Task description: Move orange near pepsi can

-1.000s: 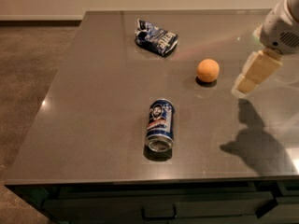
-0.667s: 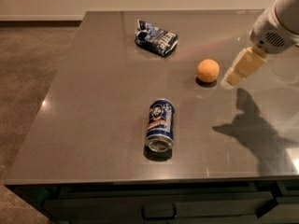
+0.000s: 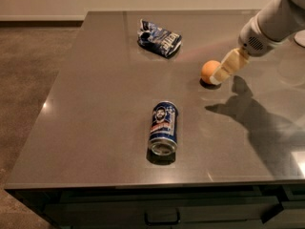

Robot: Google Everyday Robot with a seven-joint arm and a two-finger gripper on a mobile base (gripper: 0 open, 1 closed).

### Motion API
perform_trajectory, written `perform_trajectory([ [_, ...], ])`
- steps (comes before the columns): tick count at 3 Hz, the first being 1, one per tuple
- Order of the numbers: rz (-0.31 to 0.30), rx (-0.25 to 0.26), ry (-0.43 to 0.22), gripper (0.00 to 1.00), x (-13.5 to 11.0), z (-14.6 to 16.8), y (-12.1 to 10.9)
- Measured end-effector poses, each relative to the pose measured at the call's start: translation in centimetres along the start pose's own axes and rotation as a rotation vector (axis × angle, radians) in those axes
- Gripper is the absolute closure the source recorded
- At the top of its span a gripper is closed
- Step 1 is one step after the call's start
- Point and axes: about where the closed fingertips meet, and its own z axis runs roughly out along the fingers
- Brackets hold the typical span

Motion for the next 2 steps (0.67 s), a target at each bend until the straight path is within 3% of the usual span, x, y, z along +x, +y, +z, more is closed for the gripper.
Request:
perform_trajectory([
  [2,0.036,-0.049,-0.002,0.00,-0.6,4.5,-0.6],
])
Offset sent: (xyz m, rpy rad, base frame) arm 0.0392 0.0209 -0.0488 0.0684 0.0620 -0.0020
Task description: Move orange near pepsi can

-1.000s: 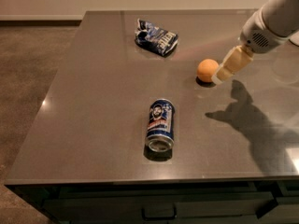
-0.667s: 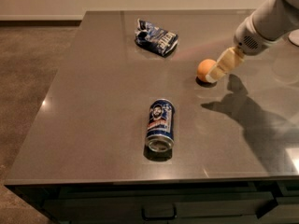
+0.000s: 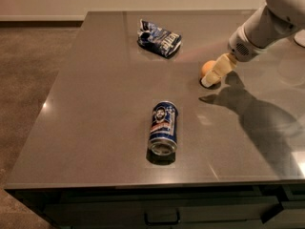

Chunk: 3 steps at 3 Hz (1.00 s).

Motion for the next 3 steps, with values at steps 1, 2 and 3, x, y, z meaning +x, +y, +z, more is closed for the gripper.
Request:
perform_trajectory([
  [1,-0.005,-0.024,-0.004,0.00,-0.53,1.25,0.43],
  [2,-0.008,-0.039,0.004,0.19,-0.70,1.82,0.53],
  [3,-0.011,-0.054,0.009,0.41,-0.40,1.79,0.35],
])
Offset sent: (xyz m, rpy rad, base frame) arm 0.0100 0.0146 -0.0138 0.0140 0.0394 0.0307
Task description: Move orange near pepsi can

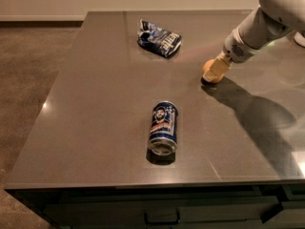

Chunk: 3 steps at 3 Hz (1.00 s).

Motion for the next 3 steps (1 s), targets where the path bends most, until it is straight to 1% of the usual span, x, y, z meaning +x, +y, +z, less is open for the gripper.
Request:
perform_trajectory([
  [1,-0.019,-0.013,0.003,0.65,0.3,-0.7,-0.1],
  [2,-0.095,-0.045,-0.015,0.88,0.5,-2.1,1.2],
  [3,-0.230,-0.098,-0.049,1.00,0.4,-4.1,4.3],
])
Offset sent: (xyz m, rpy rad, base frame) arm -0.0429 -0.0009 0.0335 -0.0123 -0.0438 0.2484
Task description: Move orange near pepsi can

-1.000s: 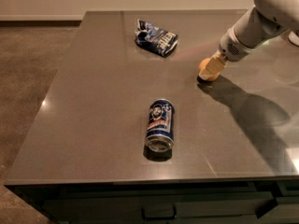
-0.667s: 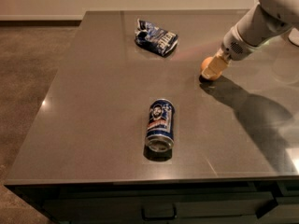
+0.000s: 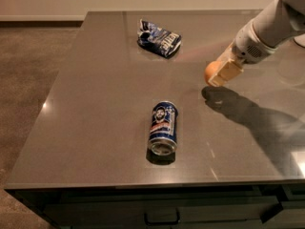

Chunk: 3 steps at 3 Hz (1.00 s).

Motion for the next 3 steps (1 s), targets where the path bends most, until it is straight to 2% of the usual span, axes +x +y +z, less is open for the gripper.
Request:
perform_trajectory([
  [1,-0.114,-0.052,-0.026,1.00,-0.9,-1.1,3.8],
  [2,-0.194,-0.097,-0.036,1.00,-1.4,-1.1,7.3],
  [3,-0.243,-0.127,-0.037,1.00,-1.9,-0.3,10.1],
])
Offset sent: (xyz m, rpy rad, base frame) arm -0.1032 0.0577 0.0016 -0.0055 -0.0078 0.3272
